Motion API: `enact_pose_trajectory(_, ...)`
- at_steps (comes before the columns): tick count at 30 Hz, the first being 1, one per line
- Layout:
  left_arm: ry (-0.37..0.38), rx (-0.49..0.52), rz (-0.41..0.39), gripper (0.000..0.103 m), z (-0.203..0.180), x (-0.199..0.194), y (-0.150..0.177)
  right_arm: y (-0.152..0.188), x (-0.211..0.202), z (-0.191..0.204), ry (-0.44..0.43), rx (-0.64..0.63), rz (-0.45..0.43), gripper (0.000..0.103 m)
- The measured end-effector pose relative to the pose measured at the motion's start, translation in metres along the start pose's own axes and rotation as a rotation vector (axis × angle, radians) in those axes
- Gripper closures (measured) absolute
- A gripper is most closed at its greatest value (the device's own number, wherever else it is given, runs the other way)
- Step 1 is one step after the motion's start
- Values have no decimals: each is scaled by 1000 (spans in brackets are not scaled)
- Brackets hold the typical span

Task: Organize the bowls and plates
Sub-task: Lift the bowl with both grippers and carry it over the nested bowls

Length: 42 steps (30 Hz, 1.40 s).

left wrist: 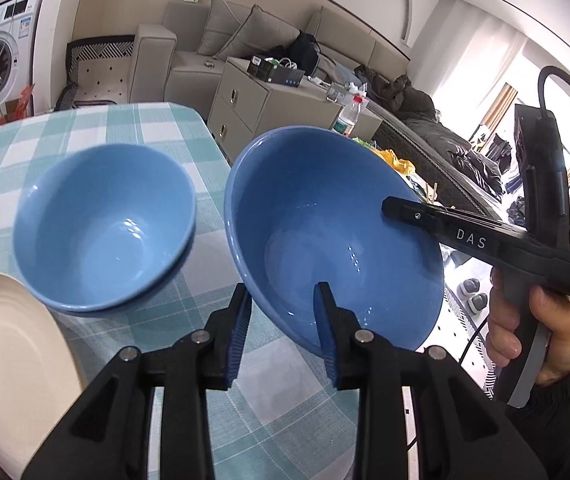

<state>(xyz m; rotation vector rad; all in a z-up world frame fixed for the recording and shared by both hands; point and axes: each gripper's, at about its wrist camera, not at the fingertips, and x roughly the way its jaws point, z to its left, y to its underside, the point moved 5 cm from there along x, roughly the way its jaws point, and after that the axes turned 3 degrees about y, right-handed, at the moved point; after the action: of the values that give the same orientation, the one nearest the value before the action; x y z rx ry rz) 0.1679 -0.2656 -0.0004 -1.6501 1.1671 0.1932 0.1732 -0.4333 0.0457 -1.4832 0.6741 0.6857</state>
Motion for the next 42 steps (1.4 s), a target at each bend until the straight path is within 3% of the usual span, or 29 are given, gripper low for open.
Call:
enact_pose_trajectory(18, -71, -24, -92, 72, 58, -55, -29, -41, -10, 86, -58, -108, -42, 92)
enact_pose_trajectory(33, -144, -63, -93, 73, 112, -71, -44, -68, 16, 152, -128, -150, -34, 92)
enact_pose_trajectory(42, -180, -63, -57, 73, 128, -57, -45, -74, 37, 166, -145, -165, -15, 92)
